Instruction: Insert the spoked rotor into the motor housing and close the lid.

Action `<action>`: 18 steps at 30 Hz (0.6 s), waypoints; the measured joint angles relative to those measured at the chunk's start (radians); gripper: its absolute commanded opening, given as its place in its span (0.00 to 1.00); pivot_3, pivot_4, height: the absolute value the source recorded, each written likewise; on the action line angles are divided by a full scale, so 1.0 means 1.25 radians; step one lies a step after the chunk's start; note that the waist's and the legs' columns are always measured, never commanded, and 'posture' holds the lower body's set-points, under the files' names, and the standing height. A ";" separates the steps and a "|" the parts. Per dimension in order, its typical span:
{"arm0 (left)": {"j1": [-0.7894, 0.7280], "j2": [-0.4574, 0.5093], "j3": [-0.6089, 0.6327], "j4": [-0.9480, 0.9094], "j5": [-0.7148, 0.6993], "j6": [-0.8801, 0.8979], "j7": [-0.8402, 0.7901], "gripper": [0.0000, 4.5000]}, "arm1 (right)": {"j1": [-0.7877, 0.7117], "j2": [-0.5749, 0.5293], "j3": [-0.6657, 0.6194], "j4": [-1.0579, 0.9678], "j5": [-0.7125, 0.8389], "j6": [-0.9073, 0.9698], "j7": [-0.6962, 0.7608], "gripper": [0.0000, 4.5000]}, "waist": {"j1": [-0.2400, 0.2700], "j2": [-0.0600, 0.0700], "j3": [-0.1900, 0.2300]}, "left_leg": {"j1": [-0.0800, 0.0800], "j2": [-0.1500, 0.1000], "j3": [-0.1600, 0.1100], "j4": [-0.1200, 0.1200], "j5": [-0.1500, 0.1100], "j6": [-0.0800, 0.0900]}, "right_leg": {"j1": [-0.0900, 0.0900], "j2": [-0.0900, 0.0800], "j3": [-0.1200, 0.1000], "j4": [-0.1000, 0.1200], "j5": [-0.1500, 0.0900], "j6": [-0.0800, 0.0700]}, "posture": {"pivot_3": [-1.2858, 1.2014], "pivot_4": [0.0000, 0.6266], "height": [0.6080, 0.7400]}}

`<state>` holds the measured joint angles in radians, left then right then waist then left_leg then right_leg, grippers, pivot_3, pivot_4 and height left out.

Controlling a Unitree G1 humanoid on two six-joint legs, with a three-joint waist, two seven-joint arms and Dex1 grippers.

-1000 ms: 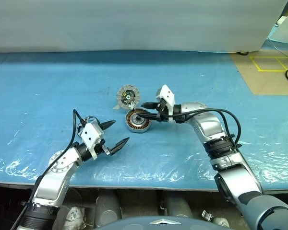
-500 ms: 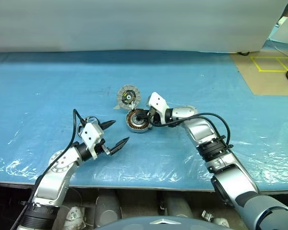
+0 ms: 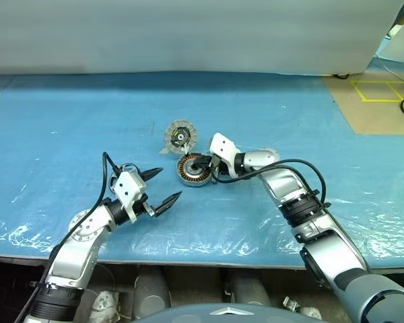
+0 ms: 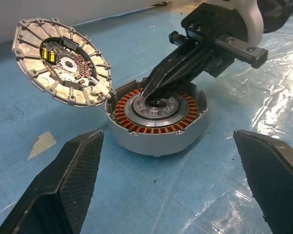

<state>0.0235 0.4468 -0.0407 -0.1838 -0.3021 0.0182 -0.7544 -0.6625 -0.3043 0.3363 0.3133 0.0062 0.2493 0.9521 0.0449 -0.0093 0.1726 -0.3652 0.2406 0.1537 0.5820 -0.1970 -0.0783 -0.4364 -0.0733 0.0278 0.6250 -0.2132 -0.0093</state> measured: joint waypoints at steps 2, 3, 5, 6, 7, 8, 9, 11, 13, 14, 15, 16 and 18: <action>-0.002 0.000 0.000 0.000 0.000 0.000 0.000 1.00 | 0.009 0.003 0.007 -0.016 0.003 0.011 0.013 0.00 | -0.001 0.000 0.000 | 0.000 0.000 0.000 0.000 0.000 0.000 | 0.000 0.000 0.000 0.000 0.000 0.000 | 0.52 0.24 1.00; -0.003 0.000 0.000 0.000 0.000 0.000 0.000 1.00 | 0.009 0.003 0.010 -0.018 0.002 0.012 0.015 0.00 | -0.002 0.000 0.000 | 0.000 0.000 0.000 0.000 0.000 0.000 | 0.000 0.000 0.000 0.000 0.000 0.000 | 0.52 0.24 1.00; -0.002 0.000 0.000 0.000 0.001 0.000 0.000 1.00 | 0.009 0.002 0.010 -0.018 -0.001 0.011 0.018 0.00 | -0.001 0.000 0.000 | 0.000 0.000 0.000 0.000 0.000 0.000 | 0.000 0.000 0.000 0.000 0.000 0.000 | 0.52 0.24 1.00; -0.002 0.000 0.000 0.000 0.001 0.000 0.000 1.00 | 0.009 0.002 0.010 -0.018 -0.002 0.011 0.018 0.00 | -0.001 0.000 0.000 | 0.000 0.000 0.000 0.000 0.000 0.000 | 0.000 0.000 0.000 0.000 0.000 0.000 | 0.52 0.24 1.00; -0.002 0.000 0.000 0.000 0.001 0.000 0.000 1.00 | 0.009 0.002 0.010 -0.018 -0.003 0.011 0.018 0.00 | -0.001 0.000 0.000 | 0.000 0.000 0.000 0.000 0.000 0.000 | 0.000 0.000 0.000 0.000 0.000 0.000 | 0.52 0.24 1.00; -0.002 0.000 0.000 0.000 0.002 0.000 0.000 1.00 | 0.009 0.002 0.010 -0.018 -0.003 0.011 0.018 0.00 | -0.001 0.000 0.000 | 0.000 0.000 0.000 0.000 0.000 0.000 | 0.000 0.000 0.000 0.000 0.000 0.000 | 0.52 0.24 1.00; -0.002 0.000 0.000 0.000 0.002 0.000 0.001 1.00 | 0.009 0.002 0.010 -0.018 -0.004 0.010 0.018 0.00 | -0.001 0.000 0.000 | 0.000 0.000 0.000 0.000 0.000 0.000 | 0.000 0.000 0.000 0.000 0.000 0.000 | 0.52 0.24 1.00; -0.002 0.000 0.000 0.000 0.002 0.000 0.001 1.00 | 0.009 0.003 0.011 -0.017 -0.007 0.007 0.011 0.00 | -0.001 0.000 -0.001 | 0.000 0.000 0.000 0.000 0.000 0.000 | 0.000 0.000 0.000 0.000 0.000 0.000 | 0.52 0.24 1.00; -0.002 0.000 0.000 0.000 0.002 0.000 0.001 1.00 | 0.009 0.008 0.008 -0.013 -0.007 0.005 0.004 0.00 | -0.001 0.000 -0.001 | 0.000 0.000 0.000 0.000 0.000 0.000 | 0.000 0.000 0.000 0.000 0.000 0.000 | 0.52 0.24 1.00; -0.002 0.000 0.000 0.000 0.002 0.000 0.001 1.00 | 0.009 0.015 0.001 -0.011 0.001 0.011 0.003 0.00 | -0.001 0.000 -0.001 | 0.000 0.000 0.000 0.000 0.000 0.000 | 0.000 0.000 0.000 0.000 0.000 0.000 | 0.52 0.24 1.00; -0.003 -0.001 0.000 0.000 0.000 0.001 0.002 1.00 | 0.009 0.021 -0.007 -0.009 0.010 0.019 0.004 0.00 | -0.001 0.000 -0.001 | 0.000 0.000 0.000 0.000 0.000 0.000 | 0.000 0.000 0.000 0.000 0.000 0.000 | 0.52 0.24 1.00; -0.007 -0.001 0.001 0.000 -0.004 0.004 0.003 1.00 | 0.009 0.029 -0.018 -0.009 0.032 0.030 0.008 0.00 | -0.001 0.000 -0.001 | 0.000 0.000 0.000 0.000 0.000 0.000 | -0.001 0.000 0.000 0.001 0.000 0.000 | 0.52 0.24 1.00; -0.017 -0.001 0.007 -0.010 -0.015 0.015 0.007 1.00 | 0.009 0.039 -0.035 -0.013 0.063 0.039 0.021 0.00 | -0.001 0.000 -0.001 | -0.001 0.000 0.000 0.000 0.000 0.000 | -0.001 0.000 0.000 0.000 0.000 0.000 | 0.52 0.24 1.00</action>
<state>0.0024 0.4455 -0.0325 -0.1968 -0.3212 0.0371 -0.7459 -0.6510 -0.2560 0.2921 0.2976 0.0845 0.2975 0.9788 0.0442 -0.0095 0.1720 -0.3660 0.2407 0.1536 0.5820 -0.1971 -0.0783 -0.4373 -0.0733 0.0278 0.6255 -0.2132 -0.0093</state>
